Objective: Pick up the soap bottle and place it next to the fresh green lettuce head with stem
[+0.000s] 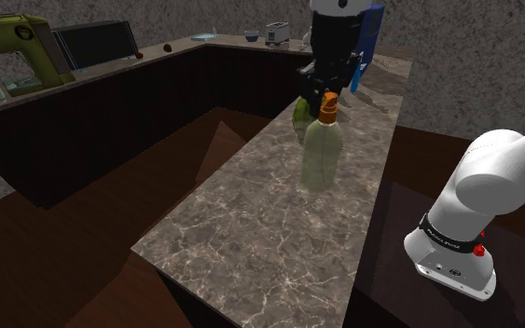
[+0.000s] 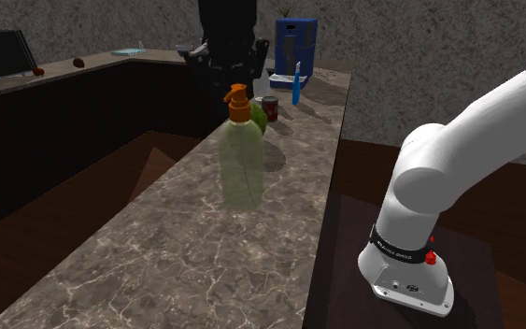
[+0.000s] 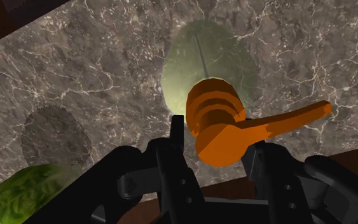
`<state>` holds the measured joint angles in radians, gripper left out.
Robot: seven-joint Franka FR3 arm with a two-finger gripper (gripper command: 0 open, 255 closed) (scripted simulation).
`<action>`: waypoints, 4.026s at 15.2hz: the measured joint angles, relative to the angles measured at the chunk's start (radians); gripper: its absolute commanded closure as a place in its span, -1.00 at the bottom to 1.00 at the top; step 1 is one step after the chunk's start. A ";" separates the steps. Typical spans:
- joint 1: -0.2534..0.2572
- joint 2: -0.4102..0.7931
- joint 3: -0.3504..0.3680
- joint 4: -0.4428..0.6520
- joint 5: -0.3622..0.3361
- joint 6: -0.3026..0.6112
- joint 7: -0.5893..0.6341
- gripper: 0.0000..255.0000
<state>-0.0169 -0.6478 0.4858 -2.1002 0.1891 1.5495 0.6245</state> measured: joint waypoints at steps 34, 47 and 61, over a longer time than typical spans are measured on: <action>-0.140 0.363 -0.158 0.418 -0.184 -0.080 -0.232 1.00; -0.214 0.726 -0.230 0.741 -0.286 -0.045 -0.381 1.00; -0.240 1.020 -0.264 1.026 -0.341 -0.037 -0.462 1.00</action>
<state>-0.2569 0.3722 0.2220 -1.0738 -0.1518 1.5129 0.1622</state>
